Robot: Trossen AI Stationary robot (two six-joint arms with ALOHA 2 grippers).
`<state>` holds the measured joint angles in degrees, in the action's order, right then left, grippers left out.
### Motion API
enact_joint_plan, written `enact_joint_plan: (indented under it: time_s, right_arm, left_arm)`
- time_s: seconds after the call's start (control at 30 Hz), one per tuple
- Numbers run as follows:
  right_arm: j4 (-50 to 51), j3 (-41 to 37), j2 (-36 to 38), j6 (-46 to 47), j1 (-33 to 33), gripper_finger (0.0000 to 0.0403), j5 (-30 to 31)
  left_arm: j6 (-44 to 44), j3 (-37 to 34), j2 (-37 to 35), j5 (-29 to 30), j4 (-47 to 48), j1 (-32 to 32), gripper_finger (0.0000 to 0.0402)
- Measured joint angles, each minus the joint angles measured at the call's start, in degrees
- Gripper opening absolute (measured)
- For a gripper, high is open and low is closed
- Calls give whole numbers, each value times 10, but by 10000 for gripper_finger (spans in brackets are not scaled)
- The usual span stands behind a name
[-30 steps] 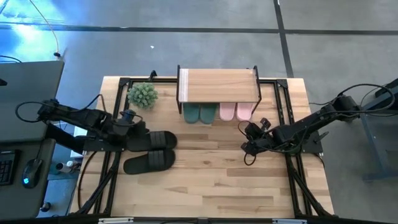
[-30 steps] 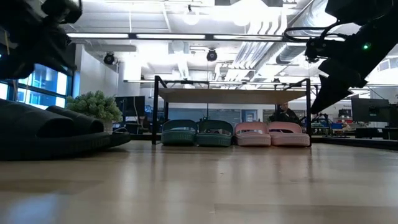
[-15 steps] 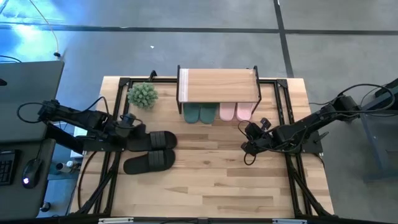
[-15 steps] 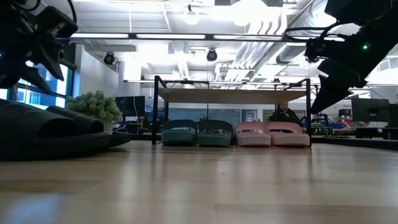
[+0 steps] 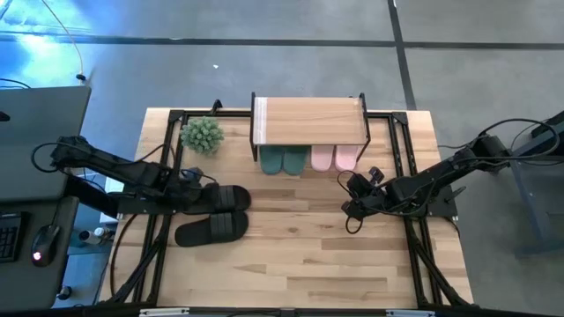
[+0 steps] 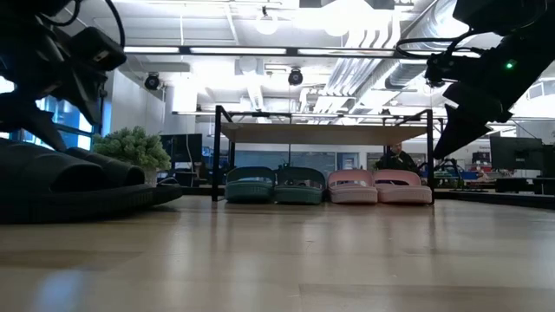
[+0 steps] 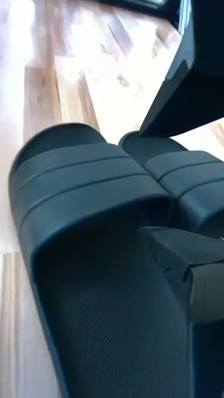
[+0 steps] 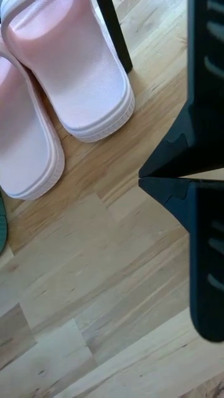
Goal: Pick and place slides into the shelf
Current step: Put the top black slides on the shelf
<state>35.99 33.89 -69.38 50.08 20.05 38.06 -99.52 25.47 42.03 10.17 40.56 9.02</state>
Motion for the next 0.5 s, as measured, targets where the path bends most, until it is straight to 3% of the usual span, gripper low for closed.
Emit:
enact_joint_plan:
  time_s: [0.5]
  right_arm:
    - [0, 0, 0, 0, 0, 0, -1]
  left_arm:
    - [-12, 0, 81, 29, -49, 0, 184]
